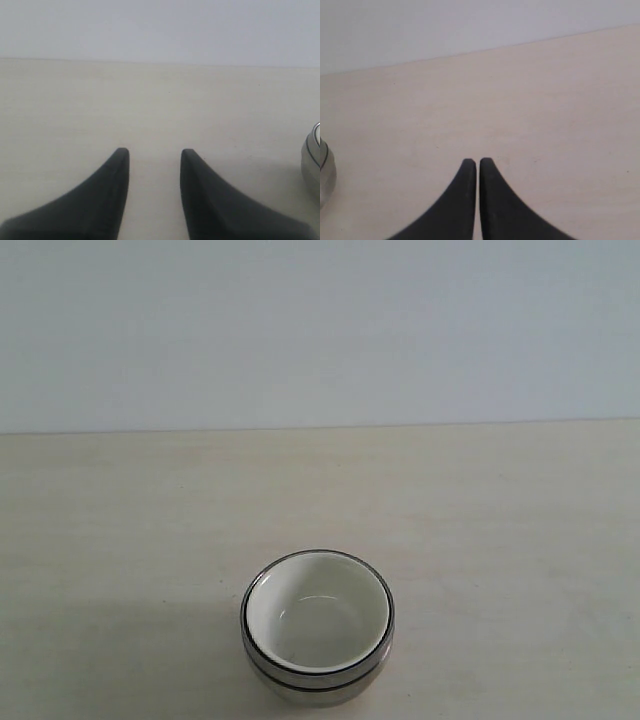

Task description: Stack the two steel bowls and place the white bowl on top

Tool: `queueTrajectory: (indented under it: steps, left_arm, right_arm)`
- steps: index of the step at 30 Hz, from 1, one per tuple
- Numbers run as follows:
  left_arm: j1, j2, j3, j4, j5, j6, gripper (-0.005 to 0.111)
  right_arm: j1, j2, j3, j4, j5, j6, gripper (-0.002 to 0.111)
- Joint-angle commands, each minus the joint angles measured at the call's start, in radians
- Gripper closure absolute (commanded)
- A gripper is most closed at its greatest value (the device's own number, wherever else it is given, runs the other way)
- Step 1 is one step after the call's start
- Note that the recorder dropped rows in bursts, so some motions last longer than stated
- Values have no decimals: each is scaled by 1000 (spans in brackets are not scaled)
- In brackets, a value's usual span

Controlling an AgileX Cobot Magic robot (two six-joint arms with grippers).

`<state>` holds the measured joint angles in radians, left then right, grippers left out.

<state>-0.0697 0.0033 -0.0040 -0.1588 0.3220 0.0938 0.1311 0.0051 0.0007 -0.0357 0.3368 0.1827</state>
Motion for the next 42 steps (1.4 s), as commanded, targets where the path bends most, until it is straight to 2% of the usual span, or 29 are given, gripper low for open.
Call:
queueTrajectory:
  steps: [1, 42]
  left_arm:
    - [3, -3, 4, -1, -7, 3, 74]
    - [3, -3, 4, -1, -7, 3, 74]
  right_arm:
    - [-3, -5, -1, -6, 3, -155, 108]
    - [-3, -5, -1, -4, 3, -161, 108]
